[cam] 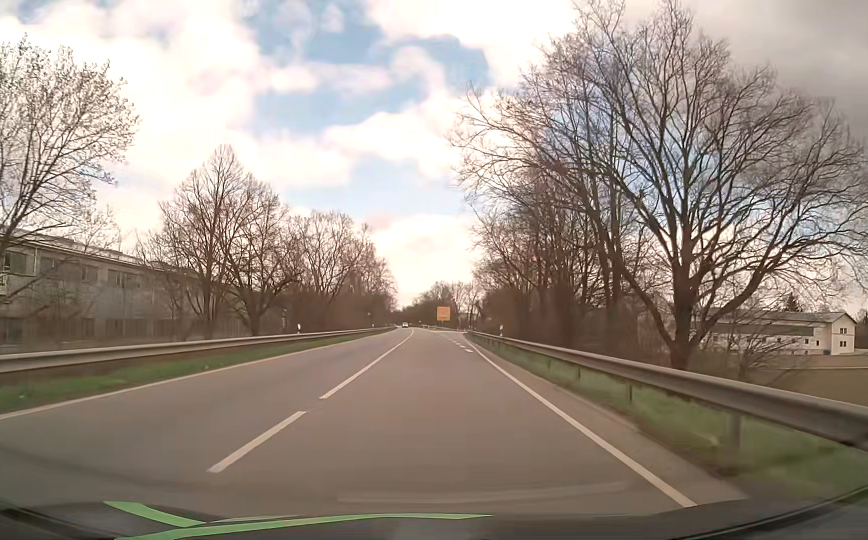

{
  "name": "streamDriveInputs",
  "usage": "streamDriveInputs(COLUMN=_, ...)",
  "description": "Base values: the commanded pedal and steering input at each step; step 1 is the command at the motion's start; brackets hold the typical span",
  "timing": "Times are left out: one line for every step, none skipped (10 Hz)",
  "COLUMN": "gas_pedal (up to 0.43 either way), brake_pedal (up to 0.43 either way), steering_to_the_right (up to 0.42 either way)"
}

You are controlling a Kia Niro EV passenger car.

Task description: Follow the waypoints while adhering to traffic rules and regulations

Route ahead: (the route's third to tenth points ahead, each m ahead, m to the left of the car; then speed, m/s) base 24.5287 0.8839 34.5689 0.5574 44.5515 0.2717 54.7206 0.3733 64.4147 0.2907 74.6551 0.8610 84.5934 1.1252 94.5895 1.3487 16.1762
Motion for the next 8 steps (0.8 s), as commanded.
streamDriveInputs(gas_pedal=0.287, brake_pedal=0.000, steering_to_the_right=0.000)
streamDriveInputs(gas_pedal=0.287, brake_pedal=0.000, steering_to_the_right=0.000)
streamDriveInputs(gas_pedal=0.299, brake_pedal=0.000, steering_to_the_right=0.000)
streamDriveInputs(gas_pedal=0.299, brake_pedal=0.000, steering_to_the_right=0.000)
streamDriveInputs(gas_pedal=0.299, brake_pedal=0.000, steering_to_the_right=0.000)
streamDriveInputs(gas_pedal=0.299, brake_pedal=0.000, steering_to_the_right=0.000)
streamDriveInputs(gas_pedal=0.299, brake_pedal=0.000, steering_to_the_right=0.000)
streamDriveInputs(gas_pedal=0.299, brake_pedal=0.000, steering_to_the_right=0.001)
